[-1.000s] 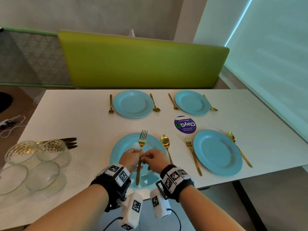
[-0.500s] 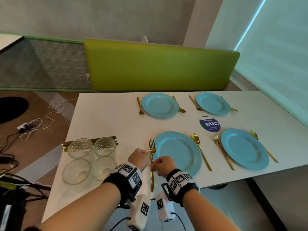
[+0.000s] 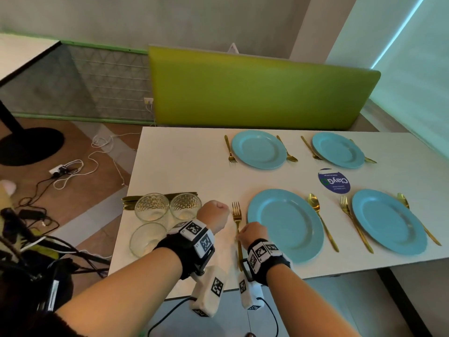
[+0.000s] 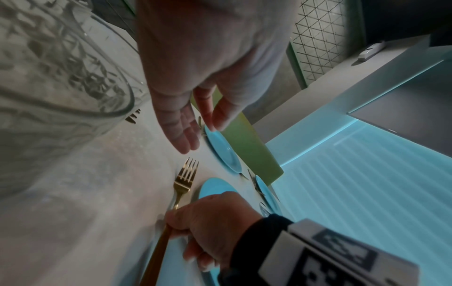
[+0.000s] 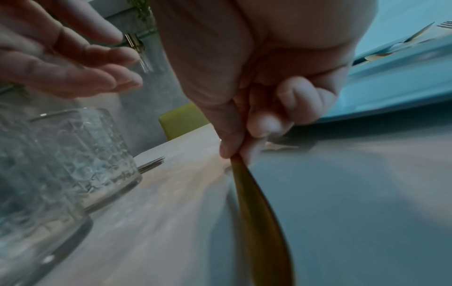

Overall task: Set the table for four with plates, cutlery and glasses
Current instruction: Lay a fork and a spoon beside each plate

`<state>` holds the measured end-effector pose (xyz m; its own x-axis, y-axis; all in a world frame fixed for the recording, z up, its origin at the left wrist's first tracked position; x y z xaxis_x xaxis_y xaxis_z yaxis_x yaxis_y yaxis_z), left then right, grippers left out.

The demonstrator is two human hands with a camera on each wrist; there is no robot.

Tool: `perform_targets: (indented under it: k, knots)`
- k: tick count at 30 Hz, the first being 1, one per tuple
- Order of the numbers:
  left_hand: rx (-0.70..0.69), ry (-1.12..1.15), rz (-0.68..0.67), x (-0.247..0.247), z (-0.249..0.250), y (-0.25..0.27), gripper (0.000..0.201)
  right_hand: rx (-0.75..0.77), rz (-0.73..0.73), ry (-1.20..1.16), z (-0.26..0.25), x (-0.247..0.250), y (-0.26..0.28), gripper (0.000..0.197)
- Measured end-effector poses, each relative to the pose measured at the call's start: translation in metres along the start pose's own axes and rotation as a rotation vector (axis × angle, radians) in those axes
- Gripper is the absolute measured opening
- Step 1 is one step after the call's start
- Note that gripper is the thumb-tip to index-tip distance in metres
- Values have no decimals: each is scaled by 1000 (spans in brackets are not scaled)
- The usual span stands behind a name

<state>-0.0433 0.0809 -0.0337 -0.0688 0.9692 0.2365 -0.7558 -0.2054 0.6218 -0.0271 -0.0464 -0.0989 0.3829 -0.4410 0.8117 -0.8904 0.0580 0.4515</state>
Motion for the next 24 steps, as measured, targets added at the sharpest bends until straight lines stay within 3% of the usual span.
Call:
perform_targets:
  k: [5, 14, 24]
  knots:
    - [-2, 25, -8, 6, 4, -1, 22, -13, 30, 53, -2, -1, -7, 22]
    - [-4, 86, -6, 17, 21, -8, 8, -75, 111, 53, 7, 8, -13, 24]
    - [-5, 130, -14, 16, 26, -10, 9, -93, 124, 39, 16, 13, -9, 29]
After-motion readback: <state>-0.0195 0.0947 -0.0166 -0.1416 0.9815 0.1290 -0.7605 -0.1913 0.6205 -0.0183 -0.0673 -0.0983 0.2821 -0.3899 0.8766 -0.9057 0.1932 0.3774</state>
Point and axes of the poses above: each hand's wrist, its own y-axis away from the middle knuckle, its own x-axis out of the back of the hand, z = x × y, the point moved 3 cm from there along -y, towards the middle knuckle, and after that the axes turned 8 degrees about x, right-handed, at the moved point
